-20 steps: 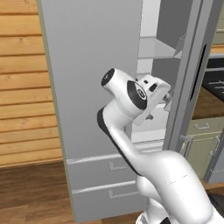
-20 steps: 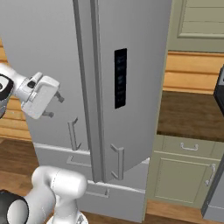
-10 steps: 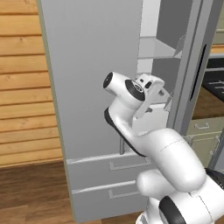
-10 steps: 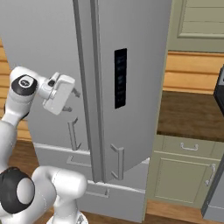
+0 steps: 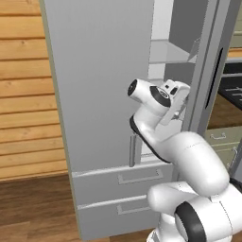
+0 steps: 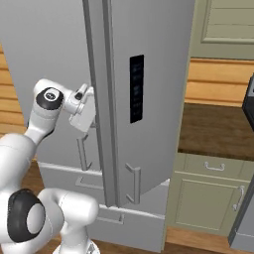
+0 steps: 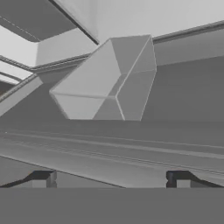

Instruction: Take the strawberry from the fridge and place it on top of the pancake, located on the dining counter.

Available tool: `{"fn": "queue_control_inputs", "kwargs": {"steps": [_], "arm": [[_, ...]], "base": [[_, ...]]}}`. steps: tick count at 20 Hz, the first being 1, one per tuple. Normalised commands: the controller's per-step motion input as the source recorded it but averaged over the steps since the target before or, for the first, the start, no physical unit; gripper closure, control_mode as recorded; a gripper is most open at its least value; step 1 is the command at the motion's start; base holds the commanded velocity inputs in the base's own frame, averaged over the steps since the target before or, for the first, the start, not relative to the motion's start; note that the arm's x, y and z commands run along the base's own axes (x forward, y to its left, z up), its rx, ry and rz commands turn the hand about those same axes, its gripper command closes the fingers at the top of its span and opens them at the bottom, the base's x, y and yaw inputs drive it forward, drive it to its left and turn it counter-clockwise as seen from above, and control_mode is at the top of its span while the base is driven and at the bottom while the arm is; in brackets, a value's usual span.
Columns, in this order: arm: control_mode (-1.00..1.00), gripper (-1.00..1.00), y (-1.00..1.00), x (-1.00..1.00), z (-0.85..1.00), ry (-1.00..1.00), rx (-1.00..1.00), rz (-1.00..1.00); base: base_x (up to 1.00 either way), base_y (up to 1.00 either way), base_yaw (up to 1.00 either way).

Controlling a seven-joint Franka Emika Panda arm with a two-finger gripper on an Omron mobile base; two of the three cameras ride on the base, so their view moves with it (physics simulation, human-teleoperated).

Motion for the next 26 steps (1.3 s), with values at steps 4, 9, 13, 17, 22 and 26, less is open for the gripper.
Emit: {"fn": "queue_control_inputs", "kwargs": {"steps": [4,9,13,17,22,26], "arm": [[-1.0,-1.0,-0.74,-0.2,-0.03,0.0,-0.01,-0.04],[-1.0,-1.0,-0.87,-0.58,0.0,0.0,0.0,-0.07],[-1.0,-1.0,-0.96,-0.61,0.0,0.0,0.0,-0.09],[-1.0,-1.0,-0.96,-0.17,0.0,0.0,0.0,-0.03],[-1.0,-1.0,-0.85,0.0,0.0,0.0,0.0,0.0],[-1.0,-1.0,-0.05,-0.19,0.0,0.02,0.01,0.05]], "base": [[0.0,0.0,0.0],[0.0,0.0,0.0],[0.0,0.0,0.0],[0.0,0.0,0.0],[0.0,0.0,0.0],[0.0,0.0,0.0]]}}
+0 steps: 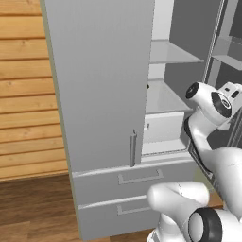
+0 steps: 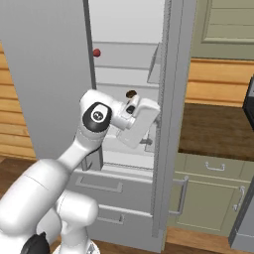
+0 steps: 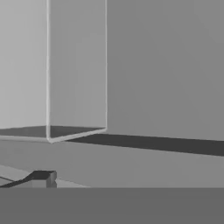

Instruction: Take the strawberry from the fridge and place it on top of the pancake, located on the dining counter.

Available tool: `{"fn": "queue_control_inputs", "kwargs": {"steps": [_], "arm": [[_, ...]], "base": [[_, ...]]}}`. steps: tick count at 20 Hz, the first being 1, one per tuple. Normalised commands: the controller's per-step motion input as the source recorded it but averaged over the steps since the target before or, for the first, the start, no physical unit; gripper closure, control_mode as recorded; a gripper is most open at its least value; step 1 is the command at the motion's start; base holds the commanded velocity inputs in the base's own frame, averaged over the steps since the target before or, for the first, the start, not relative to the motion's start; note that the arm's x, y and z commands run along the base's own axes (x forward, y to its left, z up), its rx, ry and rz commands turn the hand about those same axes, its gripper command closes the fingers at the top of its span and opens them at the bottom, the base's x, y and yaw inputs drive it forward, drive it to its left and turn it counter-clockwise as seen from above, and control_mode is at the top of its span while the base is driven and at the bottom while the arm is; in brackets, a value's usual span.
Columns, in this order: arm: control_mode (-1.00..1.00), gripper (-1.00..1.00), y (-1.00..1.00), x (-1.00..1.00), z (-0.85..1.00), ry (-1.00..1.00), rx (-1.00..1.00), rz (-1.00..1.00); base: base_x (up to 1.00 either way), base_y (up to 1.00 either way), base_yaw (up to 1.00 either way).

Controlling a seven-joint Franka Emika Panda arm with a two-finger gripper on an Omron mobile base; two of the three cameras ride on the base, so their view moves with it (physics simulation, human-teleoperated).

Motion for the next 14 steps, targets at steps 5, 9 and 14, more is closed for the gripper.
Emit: {"fn": "queue_control_inputs", "kwargs": {"steps": [5,9,14], "arm": [[-1.0,-1.0,0.6,-0.25,-0.01,-0.01,0.12,0.1],[-1.0,-1.0,1.0,0.0,-0.2,-0.11,0.4,0.0],[-1.0,-1.0,1.0,-0.02,0.04,-0.23,0.48,0.0]], "base": [[0.0,0.0,0.0],[0.0,0.0,0.0],[0.0,0.0,0.0]]}}
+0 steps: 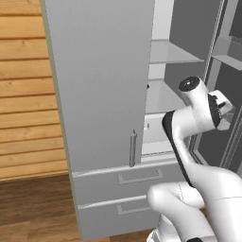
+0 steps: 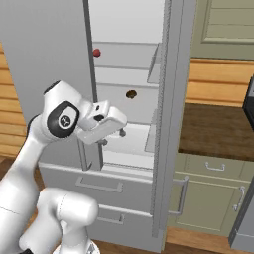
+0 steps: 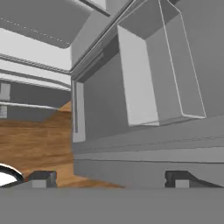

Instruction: Take the strawberry from the fridge and place it on top of the pancake, located on the dining counter.

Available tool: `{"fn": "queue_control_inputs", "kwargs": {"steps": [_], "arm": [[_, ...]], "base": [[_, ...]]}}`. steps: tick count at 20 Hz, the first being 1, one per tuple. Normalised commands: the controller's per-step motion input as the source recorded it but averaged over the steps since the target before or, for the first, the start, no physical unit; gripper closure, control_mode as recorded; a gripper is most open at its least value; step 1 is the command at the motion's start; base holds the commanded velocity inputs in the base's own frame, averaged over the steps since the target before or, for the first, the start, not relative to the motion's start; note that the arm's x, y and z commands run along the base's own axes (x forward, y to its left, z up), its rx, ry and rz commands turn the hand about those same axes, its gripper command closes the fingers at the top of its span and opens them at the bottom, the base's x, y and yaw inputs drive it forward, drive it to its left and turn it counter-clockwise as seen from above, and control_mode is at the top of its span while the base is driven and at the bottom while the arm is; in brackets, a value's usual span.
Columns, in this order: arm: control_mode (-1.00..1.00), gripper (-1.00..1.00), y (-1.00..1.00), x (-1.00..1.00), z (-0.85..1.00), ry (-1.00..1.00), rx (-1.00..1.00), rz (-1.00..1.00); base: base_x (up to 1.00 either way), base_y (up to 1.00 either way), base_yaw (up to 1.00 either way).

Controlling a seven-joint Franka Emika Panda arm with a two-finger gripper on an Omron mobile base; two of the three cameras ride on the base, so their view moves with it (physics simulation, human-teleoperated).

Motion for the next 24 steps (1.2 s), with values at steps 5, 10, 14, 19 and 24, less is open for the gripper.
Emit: {"fn": "queue_control_inputs", "kwargs": {"steps": [5,10,14,19,24], "arm": [[-1.0,-1.0,1.0,0.0,0.0,-0.24,0.37,0.0],[-1.0,-1.0,0.99,0.25,-0.18,-0.26,0.45,0.06],[-1.0,-1.0,0.77,0.48,-0.24,-0.08,0.43,0.04],[-1.0,-1.0,0.65,0.17,-0.02,-0.1,0.01,-0.02],[-1.0,-1.0,0.16,0.58,-0.28,0.04,-0.08,0.0]], "base": [[0.0,0.0,0.0],[0.0,0.0,0.0],[0.0,0.0,0.0],[0.0,0.0,0.0],[0.0,0.0,0.0]]}}
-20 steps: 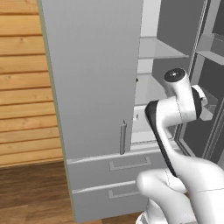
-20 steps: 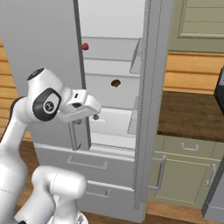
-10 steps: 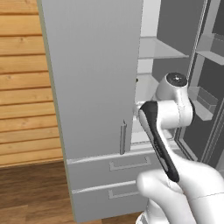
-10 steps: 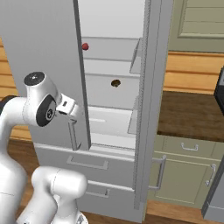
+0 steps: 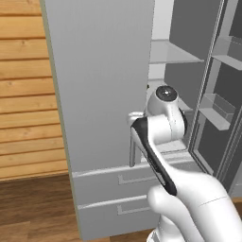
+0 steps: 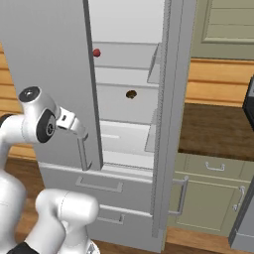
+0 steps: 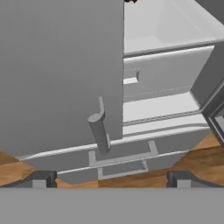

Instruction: Take the strawberry from the fridge and place it on top of the pancake, located on the dining counter.

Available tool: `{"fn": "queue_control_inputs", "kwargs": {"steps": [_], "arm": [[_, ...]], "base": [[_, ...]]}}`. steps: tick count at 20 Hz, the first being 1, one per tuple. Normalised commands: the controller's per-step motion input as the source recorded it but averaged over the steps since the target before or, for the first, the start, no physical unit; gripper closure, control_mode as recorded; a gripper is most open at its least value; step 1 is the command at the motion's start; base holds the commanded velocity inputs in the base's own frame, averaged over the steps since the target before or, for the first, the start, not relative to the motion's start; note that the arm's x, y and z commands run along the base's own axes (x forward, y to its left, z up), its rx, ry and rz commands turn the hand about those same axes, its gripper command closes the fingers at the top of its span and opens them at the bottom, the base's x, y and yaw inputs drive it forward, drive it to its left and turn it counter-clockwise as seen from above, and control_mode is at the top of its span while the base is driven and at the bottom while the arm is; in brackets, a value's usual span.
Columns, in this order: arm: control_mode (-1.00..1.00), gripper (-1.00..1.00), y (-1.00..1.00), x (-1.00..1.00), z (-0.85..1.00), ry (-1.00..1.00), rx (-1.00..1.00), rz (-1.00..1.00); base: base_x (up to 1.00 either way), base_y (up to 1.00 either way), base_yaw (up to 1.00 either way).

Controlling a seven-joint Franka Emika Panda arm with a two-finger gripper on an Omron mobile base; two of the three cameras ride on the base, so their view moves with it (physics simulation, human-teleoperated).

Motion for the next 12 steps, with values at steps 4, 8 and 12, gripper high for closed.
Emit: {"fn": "queue_control_inputs", "kwargs": {"steps": [4,8,12], "arm": [[-1.0,-1.0,0.0,0.58,-0.51,0.13,-0.02,0.01],[-1.0,-1.0,0.08,0.5,-0.42,0.14,-0.01,0.02],[-1.0,-1.0,0.12,0.14,-0.17,-0.04,-0.01,0.02]], "base": [[0.0,0.0,0.0],[0.0,0.0,0.0],[0.0,0.0,0.0]]}}
